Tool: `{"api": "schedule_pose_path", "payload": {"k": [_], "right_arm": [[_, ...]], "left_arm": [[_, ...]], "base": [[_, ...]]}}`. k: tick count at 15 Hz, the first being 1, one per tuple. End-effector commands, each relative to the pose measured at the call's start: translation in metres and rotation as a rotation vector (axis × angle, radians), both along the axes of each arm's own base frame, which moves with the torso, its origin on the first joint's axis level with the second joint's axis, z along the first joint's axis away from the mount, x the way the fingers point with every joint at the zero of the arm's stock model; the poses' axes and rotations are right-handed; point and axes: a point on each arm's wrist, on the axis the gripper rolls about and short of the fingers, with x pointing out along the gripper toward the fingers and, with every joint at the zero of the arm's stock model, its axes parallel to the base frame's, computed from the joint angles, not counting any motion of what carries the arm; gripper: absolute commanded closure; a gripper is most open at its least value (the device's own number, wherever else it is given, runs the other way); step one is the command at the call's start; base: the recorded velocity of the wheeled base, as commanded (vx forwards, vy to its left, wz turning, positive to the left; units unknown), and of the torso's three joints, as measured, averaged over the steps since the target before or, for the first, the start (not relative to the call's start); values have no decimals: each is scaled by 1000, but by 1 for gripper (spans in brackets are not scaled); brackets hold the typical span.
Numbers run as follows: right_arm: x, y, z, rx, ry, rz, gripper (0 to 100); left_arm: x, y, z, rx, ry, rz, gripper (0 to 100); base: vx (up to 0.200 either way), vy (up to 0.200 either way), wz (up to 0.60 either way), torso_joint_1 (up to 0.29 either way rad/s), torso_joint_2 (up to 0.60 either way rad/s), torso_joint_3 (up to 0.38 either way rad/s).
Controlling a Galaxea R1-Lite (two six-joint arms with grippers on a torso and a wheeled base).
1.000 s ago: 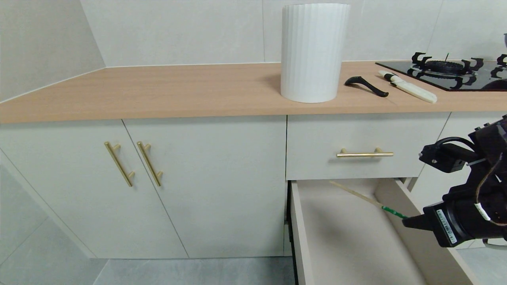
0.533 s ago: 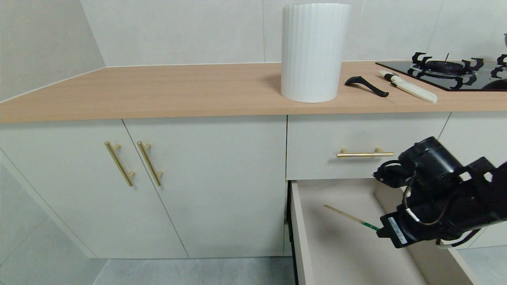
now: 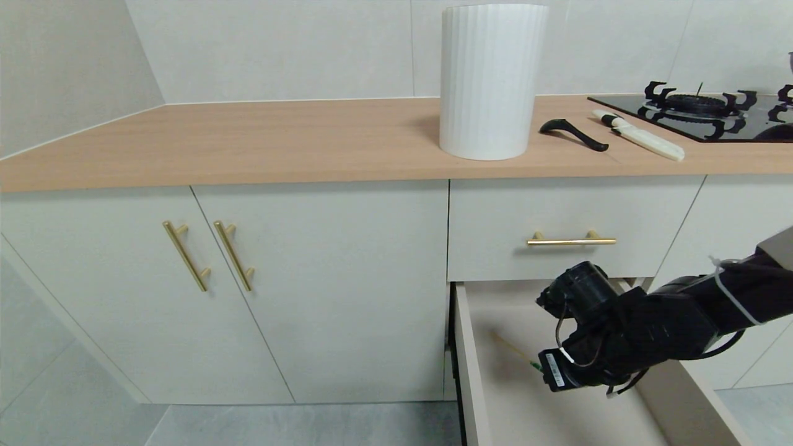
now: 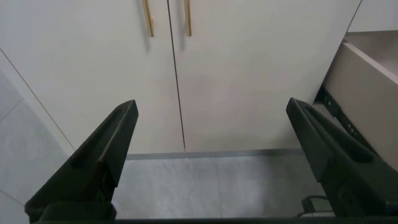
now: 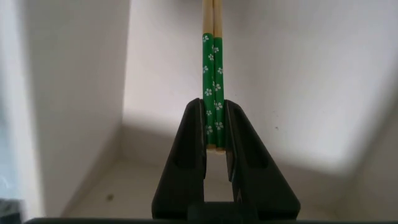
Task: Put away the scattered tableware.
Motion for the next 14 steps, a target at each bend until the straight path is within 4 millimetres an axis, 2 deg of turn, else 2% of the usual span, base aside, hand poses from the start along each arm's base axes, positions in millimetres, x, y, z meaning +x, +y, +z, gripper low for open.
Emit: {"api": "schedule_pose_path", "payload": {"k": [1, 9, 14], "right_arm": [[1, 5, -27, -31, 57, 13, 100], [2, 22, -71, -47, 98, 18, 100], [6, 25, -93, -69, 109, 1, 100]], "left_arm": [[0, 0, 0, 0, 1, 0, 0], [0, 0, 0, 0, 1, -1, 0], [0, 0, 0, 0, 1, 0, 0]], "base": [[0, 0, 0, 0, 0, 0], [0, 0, 0, 0, 0, 0], [0, 0, 0, 0, 0, 0]]}}
